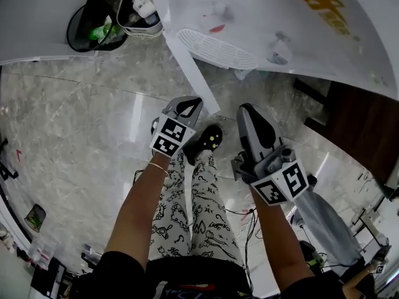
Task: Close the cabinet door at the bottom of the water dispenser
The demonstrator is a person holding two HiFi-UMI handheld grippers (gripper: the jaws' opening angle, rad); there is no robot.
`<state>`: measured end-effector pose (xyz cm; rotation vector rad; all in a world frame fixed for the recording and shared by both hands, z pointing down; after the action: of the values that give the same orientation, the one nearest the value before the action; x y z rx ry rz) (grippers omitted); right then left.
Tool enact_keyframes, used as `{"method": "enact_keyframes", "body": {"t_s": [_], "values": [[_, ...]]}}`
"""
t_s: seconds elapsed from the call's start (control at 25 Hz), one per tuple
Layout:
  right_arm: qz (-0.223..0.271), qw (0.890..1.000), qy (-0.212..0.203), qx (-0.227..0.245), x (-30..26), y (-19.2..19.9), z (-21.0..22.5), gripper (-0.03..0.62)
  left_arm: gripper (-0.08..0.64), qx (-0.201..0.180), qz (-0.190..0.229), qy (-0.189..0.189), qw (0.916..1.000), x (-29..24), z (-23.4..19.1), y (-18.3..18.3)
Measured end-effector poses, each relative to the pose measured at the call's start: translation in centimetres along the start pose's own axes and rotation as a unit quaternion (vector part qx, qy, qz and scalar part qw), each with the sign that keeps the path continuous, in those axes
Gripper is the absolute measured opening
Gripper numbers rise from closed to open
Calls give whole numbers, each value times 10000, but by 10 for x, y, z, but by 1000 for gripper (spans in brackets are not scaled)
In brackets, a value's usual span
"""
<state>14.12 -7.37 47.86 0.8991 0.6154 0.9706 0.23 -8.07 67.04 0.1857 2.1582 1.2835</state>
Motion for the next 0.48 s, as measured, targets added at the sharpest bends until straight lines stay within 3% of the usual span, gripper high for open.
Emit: {"method": "enact_keyframes", "body": {"t_s": [0.48], "values": [[254,9990,357,-95,34,-29,49,17,-2,-216,-2,76,9997,-90,11,-35]]}}
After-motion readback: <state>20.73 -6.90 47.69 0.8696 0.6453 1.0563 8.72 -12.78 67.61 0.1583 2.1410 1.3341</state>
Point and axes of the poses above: the fingertips, and each gripper's own axes: x backward along the fingers, z to its right, y out of its underside, the point moved 7 cm from there along x, backward along the fingers, and after that the axes turned 12 degrees about z, right-handed, at the moved point
